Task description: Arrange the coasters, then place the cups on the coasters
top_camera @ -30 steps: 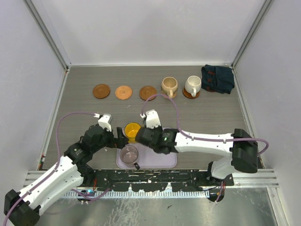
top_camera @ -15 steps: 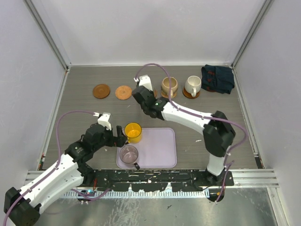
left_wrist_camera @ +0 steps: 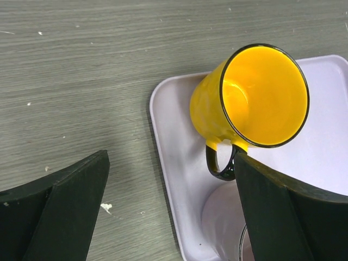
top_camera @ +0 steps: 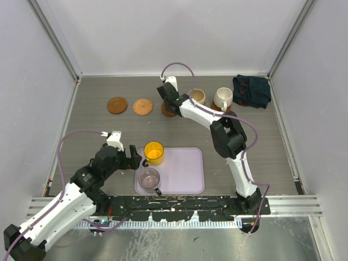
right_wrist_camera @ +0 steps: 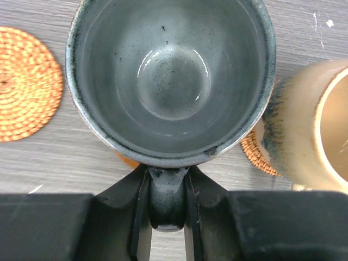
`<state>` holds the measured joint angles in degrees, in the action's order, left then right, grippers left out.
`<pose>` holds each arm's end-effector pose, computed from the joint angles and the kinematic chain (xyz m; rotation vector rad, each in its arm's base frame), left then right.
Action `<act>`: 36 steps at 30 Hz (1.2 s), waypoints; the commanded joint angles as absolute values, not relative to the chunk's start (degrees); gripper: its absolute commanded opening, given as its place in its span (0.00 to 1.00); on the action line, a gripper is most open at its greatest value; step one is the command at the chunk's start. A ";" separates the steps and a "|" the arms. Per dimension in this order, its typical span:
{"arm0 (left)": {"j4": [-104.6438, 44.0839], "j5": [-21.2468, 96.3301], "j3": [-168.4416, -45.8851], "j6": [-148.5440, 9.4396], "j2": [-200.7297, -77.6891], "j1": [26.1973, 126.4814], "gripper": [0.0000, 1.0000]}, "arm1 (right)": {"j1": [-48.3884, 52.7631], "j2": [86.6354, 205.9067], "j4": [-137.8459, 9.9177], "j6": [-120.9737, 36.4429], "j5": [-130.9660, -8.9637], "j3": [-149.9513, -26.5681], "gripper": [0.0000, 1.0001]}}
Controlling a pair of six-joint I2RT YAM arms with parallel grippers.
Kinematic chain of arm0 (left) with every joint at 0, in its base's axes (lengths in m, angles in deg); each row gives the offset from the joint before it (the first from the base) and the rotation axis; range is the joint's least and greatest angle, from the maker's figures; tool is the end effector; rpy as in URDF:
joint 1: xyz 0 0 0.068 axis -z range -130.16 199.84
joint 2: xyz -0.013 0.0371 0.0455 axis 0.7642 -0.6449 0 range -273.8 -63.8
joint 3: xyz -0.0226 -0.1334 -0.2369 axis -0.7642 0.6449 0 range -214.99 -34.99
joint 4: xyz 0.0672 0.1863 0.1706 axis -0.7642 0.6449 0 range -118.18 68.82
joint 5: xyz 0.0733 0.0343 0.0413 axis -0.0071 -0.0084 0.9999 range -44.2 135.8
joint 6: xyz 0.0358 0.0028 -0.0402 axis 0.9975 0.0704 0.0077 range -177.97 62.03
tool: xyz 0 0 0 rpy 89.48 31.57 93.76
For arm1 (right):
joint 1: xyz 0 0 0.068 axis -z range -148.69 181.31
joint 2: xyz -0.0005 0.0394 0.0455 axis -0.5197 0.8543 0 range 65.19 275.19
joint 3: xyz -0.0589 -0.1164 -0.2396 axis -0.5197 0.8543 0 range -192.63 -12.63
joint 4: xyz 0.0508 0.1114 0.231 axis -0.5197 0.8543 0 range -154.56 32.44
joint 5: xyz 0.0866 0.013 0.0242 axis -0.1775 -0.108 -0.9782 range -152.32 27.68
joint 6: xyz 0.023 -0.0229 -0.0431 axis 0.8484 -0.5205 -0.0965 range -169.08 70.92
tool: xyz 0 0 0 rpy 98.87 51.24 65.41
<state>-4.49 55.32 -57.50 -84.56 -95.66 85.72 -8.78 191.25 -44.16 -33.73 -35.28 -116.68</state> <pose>0.1157 -0.0765 0.2128 0.0782 2.1722 -0.4563 0.3953 0.3116 0.2194 -0.2438 2.2017 -0.0171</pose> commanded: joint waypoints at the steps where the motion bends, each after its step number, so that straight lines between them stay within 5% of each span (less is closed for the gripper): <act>1: -4.02 60.64 -57.99 -85.70 -92.37 85.41 0.98 | -6.80 189.98 -48.48 -31.78 -35.58 -122.11 0.01; 36: -5.50 59.60 -57.89 -85.78 -96.28 85.43 0.98 | -7.01 189.09 -47.91 -28.95 -41.05 -116.67 0.01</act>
<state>-3.47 59.61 -57.47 -85.63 -96.58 85.72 -6.51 193.37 -42.21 -29.64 -42.14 -114.97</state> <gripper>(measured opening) 0.980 0.280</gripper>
